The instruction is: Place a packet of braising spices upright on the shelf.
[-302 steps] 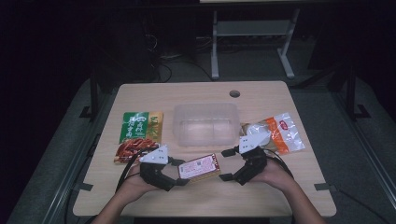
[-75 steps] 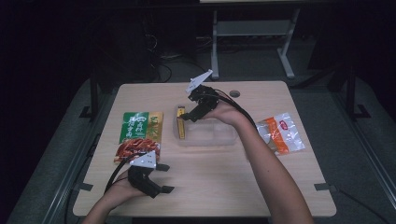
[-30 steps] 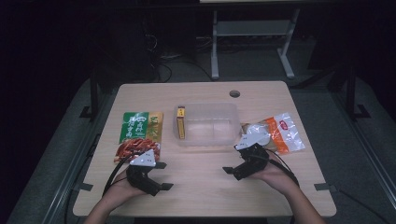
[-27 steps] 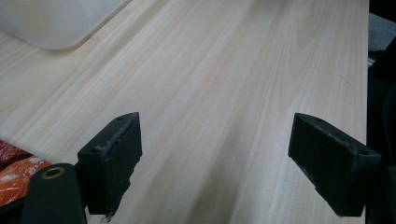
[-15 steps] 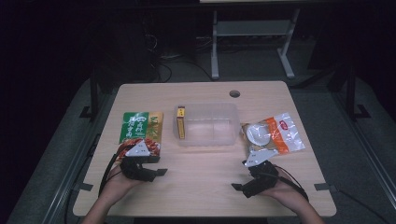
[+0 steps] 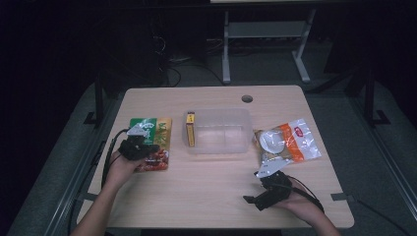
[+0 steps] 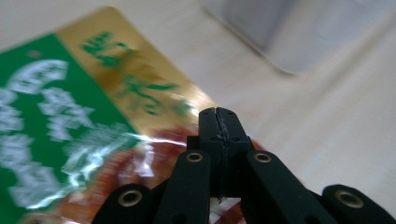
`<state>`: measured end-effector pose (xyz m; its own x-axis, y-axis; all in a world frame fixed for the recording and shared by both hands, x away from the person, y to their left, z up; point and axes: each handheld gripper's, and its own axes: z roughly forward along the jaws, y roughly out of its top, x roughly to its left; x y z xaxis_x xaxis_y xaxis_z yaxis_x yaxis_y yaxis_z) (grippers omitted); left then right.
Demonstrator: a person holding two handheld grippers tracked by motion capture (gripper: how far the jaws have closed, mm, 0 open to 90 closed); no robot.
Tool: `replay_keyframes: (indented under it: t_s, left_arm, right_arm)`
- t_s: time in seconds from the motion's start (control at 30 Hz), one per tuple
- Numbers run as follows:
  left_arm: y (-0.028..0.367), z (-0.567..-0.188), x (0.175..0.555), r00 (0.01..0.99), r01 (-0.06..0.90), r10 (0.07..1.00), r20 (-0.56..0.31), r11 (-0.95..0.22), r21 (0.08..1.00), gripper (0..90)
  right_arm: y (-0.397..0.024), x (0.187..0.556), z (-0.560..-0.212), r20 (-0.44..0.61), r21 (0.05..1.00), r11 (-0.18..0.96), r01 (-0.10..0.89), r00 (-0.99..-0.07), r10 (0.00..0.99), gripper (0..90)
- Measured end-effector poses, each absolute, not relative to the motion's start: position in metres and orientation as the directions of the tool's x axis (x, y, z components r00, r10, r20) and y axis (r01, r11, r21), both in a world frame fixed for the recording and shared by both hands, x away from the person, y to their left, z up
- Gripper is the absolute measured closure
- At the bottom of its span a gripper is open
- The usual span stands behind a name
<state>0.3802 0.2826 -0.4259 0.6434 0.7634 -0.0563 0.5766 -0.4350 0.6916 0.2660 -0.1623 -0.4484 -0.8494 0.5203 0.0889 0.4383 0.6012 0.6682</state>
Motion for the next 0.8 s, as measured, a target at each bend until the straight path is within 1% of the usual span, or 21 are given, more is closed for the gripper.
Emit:
replay_keyframes:
  t_s: [0.07,0.13,0.17,0.23,0.27,0.3,0.33,0.37,0.43,0.53,0.73,0.8]
  left_arm:
    - [0.285,-0.425,0.386,0.633,0.578,0.773,-0.049,-0.43,0.694,89.7]
    - [0.291,-0.424,0.403,0.594,0.594,0.803,-0.046,-0.4,0.698,89.7]
    - [0.291,-0.424,0.403,0.594,0.594,0.803,-0.046,-0.4,0.698,89.7]
    - [0.296,-0.425,0.421,0.564,0.608,0.825,-0.034,-0.387,0.693,89.7]
    - [0.296,-0.425,0.421,0.564,0.608,0.825,-0.034,-0.387,0.693,89.7]
    - [0.298,-0.427,0.434,0.55,0.61,0.835,-0.029,-0.378,0.697,89.7]
    - [0.298,-0.427,0.434,0.55,0.61,0.835,-0.029,-0.378,0.697,89.7]
    - [0.301,-0.431,0.448,0.524,0.625,0.851,-0.033,-0.358,0.694,89.7]
    - [0.304,-0.435,0.461,0.5,0.641,0.865,-0.048,-0.333,0.691,89.7]
    - [0.307,-0.441,0.479,0.464,0.656,0.885,-0.04,-0.313,0.687,89.7]
    - [0.313,-0.441,0.501,0.406,0.664,0.914,-0.027,-0.274,0.696,89.8]
    - [0.314,-0.442,0.504,0.401,0.677,0.915,-0.04,-0.267,0.686,89.8]
  right_arm:
    - [-0.162,0.266,-0.449,0.09,0.669,0.601,0.438,-0.85,0.519,9.1]
    - [-0.162,0.267,-0.45,0.091,0.665,0.603,0.441,-0.849,0.521,9.1]
    - [-0.162,0.267,-0.45,0.089,0.663,0.604,0.441,-0.849,0.522,9.1]
    - [-0.162,0.267,-0.451,0.088,0.66,0.606,0.445,-0.846,0.526,9.1]
    - [-0.162,0.267,-0.451,0.088,0.66,0.606,0.445,-0.846,0.526,9.1]
    - [-0.162,0.268,-0.452,0.09,0.657,0.608,0.446,-0.847,0.524,9.1]
    - [-0.162,0.268,-0.452,0.09,0.657,0.608,0.446,-0.847,0.524,9.1]
    - [-0.161,0.268,-0.452,0.091,0.651,0.614,0.446,-0.849,0.52,9.1]
    - [-0.16,0.268,-0.453,0.088,0.649,0.617,0.445,-0.849,0.52,9.1]
    - [-0.158,0.268,-0.453,0.083,0.645,0.623,0.443,-0.851,0.519,9.1]
    - [-0.158,0.267,-0.454,0.085,0.644,0.625,0.441,-0.853,0.515,9.1]
    - [-0.16,0.268,-0.455,0.085,0.647,0.624,0.439,-0.854,0.513,9.1]
